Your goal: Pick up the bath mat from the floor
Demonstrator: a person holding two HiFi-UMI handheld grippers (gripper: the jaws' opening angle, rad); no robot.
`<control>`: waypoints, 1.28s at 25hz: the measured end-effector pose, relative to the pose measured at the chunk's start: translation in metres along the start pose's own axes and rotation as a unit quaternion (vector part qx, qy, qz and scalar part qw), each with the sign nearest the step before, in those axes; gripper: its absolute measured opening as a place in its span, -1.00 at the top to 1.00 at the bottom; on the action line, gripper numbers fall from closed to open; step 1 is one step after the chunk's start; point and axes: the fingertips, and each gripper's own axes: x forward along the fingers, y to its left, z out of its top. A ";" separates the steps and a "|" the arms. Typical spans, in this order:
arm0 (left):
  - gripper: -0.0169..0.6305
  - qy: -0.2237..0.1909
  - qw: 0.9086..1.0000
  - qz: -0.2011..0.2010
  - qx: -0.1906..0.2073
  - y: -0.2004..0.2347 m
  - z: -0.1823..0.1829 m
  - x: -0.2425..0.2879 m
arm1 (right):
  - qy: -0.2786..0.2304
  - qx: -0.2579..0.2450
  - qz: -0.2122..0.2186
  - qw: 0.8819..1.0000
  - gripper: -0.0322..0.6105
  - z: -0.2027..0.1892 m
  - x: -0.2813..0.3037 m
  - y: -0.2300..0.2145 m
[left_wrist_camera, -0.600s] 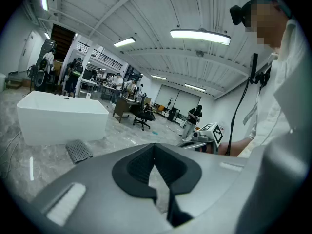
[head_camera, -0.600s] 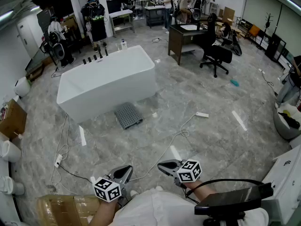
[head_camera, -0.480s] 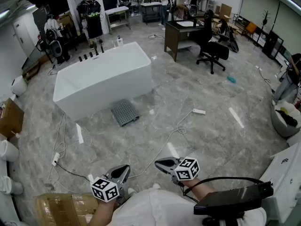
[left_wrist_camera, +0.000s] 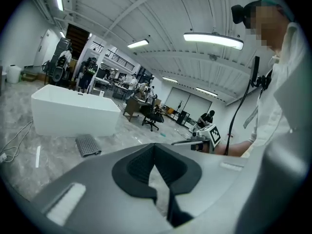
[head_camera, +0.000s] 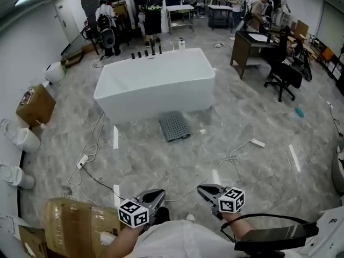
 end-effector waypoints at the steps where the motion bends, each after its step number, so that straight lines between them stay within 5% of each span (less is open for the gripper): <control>1: 0.93 -0.001 1.000 0.002 0.003 0.009 0.003 0.000 | -0.006 0.005 0.002 1.000 0.88 0.004 0.010 -0.005; 10: 0.93 -0.003 0.999 -0.020 0.026 0.119 0.048 0.026 | 0.044 0.009 0.000 0.999 0.77 0.040 0.119 -0.050; 11: 0.93 -0.004 0.999 -0.023 0.028 0.134 0.061 0.029 | 0.048 0.025 -0.002 0.999 0.62 0.048 0.133 -0.057; 15: 0.93 -0.004 0.999 -0.039 0.034 0.198 0.104 0.035 | 0.050 0.118 -0.007 0.992 0.58 0.067 0.187 -0.096; 19: 0.93 0.022 0.999 -0.045 0.020 0.267 0.105 0.028 | 0.063 0.157 -0.053 0.984 0.58 0.055 0.233 -0.139; 25: 0.93 0.045 0.999 -0.028 -0.009 0.339 0.108 0.042 | 0.016 0.255 -0.093 0.962 0.58 0.056 0.277 -0.229; 32: 0.93 0.069 0.996 0.005 -0.062 0.411 0.122 0.097 | -0.008 0.370 -0.123 0.921 0.58 0.021 0.352 -0.379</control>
